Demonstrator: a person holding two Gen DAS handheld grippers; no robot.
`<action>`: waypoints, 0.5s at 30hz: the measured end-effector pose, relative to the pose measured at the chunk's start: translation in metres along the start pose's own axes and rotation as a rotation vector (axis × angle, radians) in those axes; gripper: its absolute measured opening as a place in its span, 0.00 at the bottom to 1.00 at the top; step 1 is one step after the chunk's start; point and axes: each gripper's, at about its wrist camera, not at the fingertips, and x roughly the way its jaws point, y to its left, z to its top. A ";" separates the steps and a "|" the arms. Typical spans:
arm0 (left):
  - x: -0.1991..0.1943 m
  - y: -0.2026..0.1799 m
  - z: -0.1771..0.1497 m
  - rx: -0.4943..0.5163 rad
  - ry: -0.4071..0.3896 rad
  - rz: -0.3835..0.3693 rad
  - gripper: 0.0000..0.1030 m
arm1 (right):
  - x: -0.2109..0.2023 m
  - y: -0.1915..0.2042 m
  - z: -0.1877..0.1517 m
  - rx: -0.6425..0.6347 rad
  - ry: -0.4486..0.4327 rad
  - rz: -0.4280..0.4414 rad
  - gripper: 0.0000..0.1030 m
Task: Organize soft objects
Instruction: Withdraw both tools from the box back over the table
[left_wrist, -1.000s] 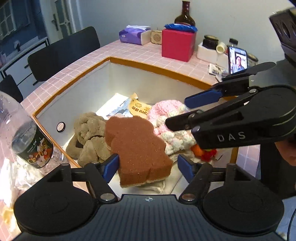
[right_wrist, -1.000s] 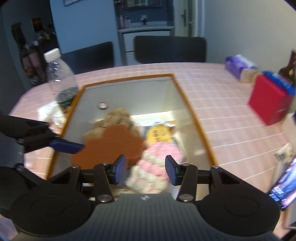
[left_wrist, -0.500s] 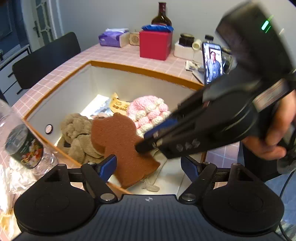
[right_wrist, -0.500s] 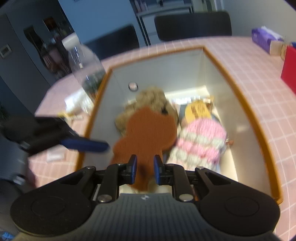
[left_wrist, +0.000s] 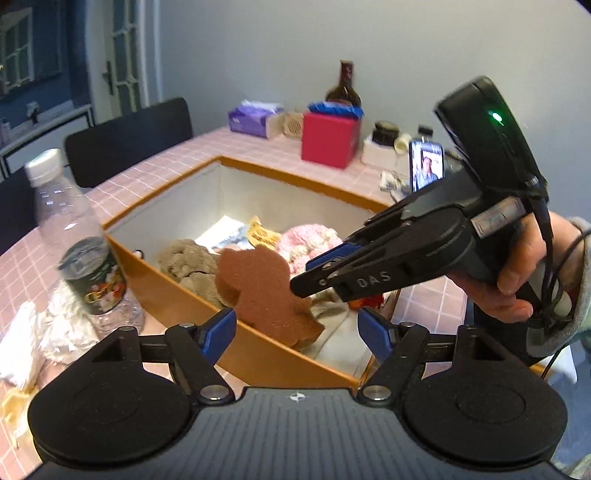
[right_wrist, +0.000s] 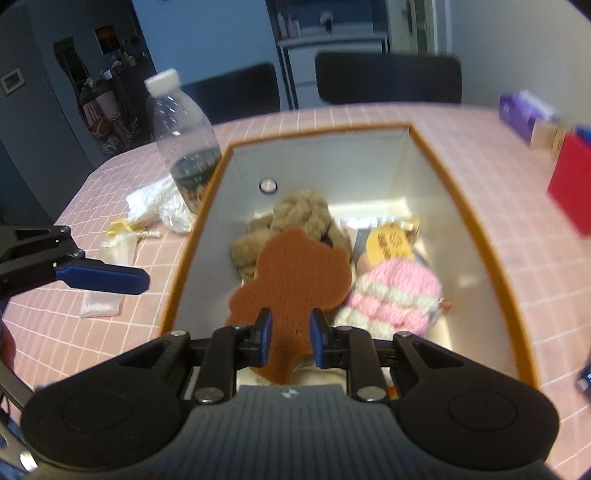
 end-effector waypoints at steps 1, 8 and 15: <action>-0.005 0.002 -0.003 -0.012 -0.021 0.008 0.85 | -0.004 0.005 -0.001 -0.018 -0.020 -0.016 0.25; -0.040 0.019 -0.034 -0.114 -0.154 0.166 0.85 | -0.024 0.060 -0.018 -0.116 -0.188 -0.097 0.32; -0.071 0.039 -0.077 -0.186 -0.227 0.365 0.84 | -0.012 0.106 -0.034 -0.118 -0.283 -0.038 0.35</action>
